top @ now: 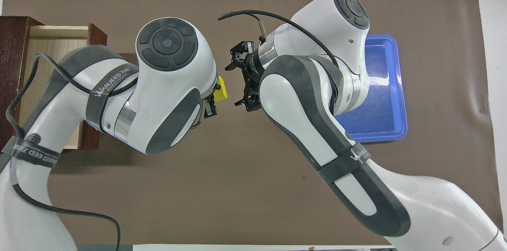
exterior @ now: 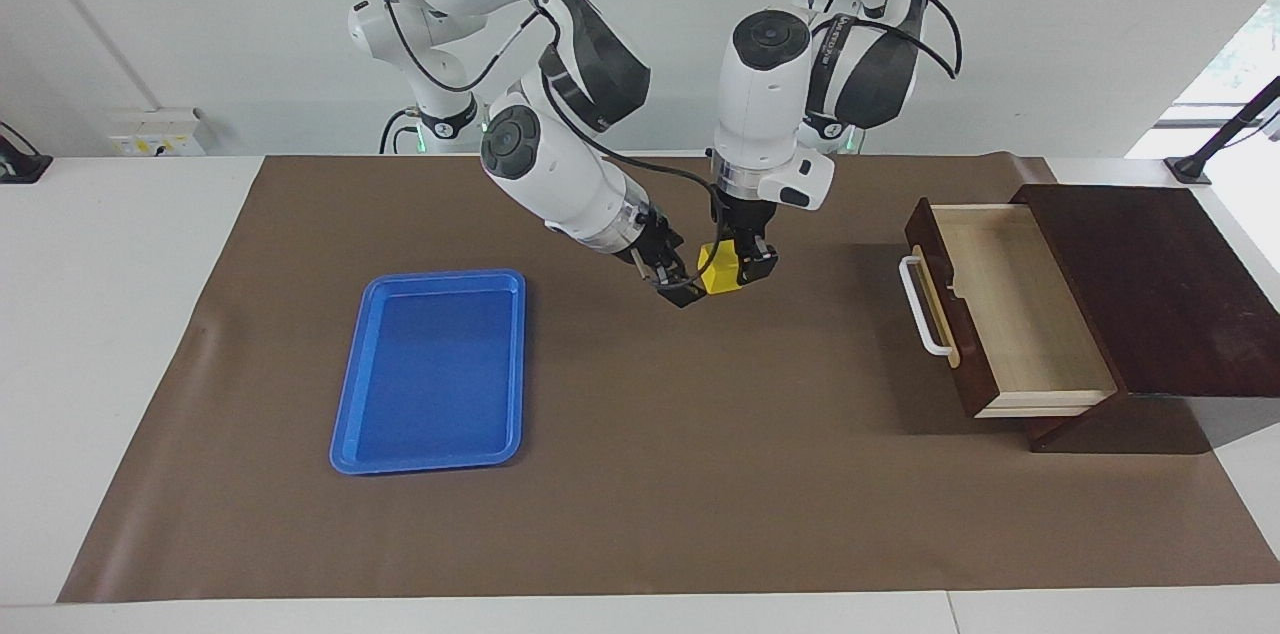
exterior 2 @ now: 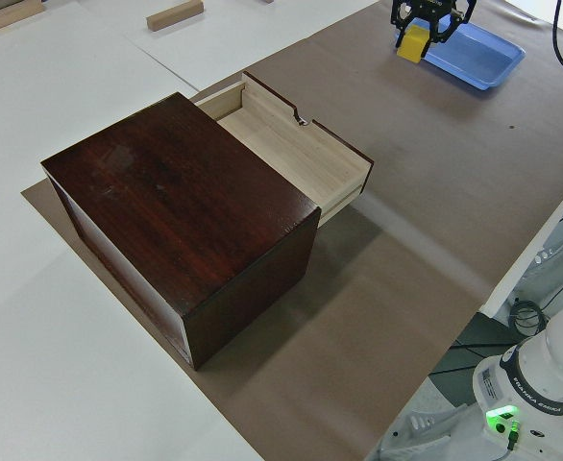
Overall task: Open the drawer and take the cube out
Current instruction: 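Grasp the cube with the right gripper while the left gripper releases it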
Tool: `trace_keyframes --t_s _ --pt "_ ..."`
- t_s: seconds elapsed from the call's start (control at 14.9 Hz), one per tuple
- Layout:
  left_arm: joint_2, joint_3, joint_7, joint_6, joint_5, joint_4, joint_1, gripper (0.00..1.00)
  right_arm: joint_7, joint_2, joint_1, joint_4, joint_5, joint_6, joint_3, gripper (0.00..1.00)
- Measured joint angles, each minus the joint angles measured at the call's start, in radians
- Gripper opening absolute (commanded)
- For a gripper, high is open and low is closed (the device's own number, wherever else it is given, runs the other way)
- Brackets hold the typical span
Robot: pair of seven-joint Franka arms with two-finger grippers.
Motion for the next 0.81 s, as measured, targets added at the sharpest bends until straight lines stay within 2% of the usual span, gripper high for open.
trace_keyframes --t_s 0.54,0.74,0.81 --pt "0.000 0.000 -0.006 0.000 0.000 -0.005 -0.007 0.00 0.051 0.017 0.025 0.048 -0.006 -0.002 0.000 0.91" --pt "0.000 0.000 -0.008 0.000 0.000 -0.005 -0.009 0.00 0.054 0.018 0.040 0.051 -0.024 -0.002 0.000 0.82" --pt "0.000 0.000 -0.008 0.000 0.000 -0.005 -0.009 0.00 0.055 0.019 0.040 0.051 -0.025 -0.002 0.000 0.74"
